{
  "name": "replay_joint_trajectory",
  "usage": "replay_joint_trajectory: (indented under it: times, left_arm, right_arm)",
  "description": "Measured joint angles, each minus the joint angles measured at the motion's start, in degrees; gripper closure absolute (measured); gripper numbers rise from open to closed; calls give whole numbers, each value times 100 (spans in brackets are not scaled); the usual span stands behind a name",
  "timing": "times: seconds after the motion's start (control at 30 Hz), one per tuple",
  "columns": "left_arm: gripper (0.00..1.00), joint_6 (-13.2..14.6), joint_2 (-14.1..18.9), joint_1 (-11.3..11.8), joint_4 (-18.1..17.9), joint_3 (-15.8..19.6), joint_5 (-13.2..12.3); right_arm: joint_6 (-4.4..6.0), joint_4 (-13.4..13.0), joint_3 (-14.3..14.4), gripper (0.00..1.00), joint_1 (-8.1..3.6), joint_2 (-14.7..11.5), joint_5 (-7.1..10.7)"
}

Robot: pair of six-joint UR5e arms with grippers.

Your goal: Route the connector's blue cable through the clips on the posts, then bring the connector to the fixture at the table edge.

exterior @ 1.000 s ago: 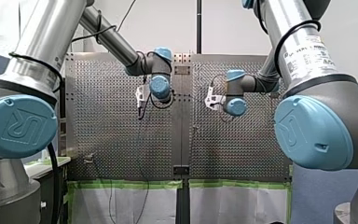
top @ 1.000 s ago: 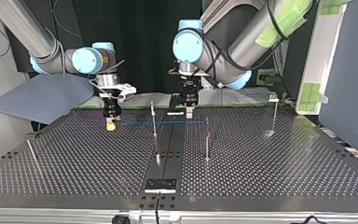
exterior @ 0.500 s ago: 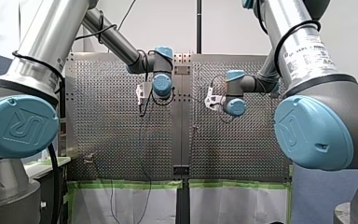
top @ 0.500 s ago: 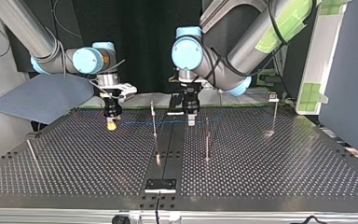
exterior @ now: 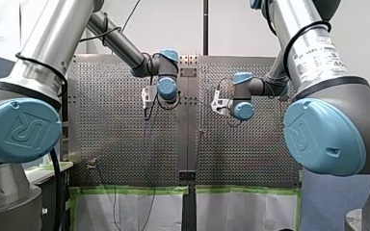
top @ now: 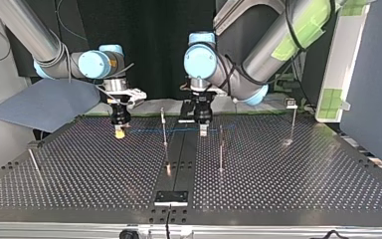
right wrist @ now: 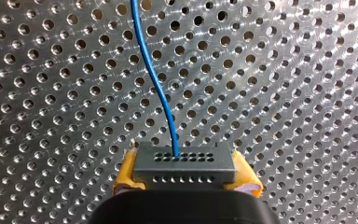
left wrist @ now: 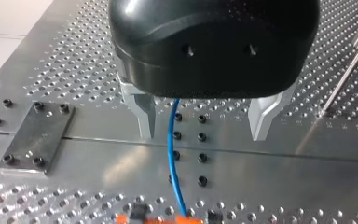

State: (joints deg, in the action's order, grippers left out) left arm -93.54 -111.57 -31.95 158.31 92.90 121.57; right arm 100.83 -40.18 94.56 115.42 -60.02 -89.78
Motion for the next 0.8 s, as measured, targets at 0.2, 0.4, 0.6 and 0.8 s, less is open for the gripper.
replay_joint_trajectory:
  times: [0.2,0.4,0.6,0.8]
  left_arm:
    - [0,53,-189,48,131,-254,79]
    - [0,84,-225,69,147,-418,89]
    - [0,103,-226,97,120,-449,71]
    - [0,169,-227,102,81,-449,99]
  right_arm:
    - [0,-1,-1,100,-1,6,1]
    - [0,-11,-2,100,-3,10,1]
    - [0,-11,-2,100,-1,17,0]
    - [0,-16,-2,100,0,22,0]
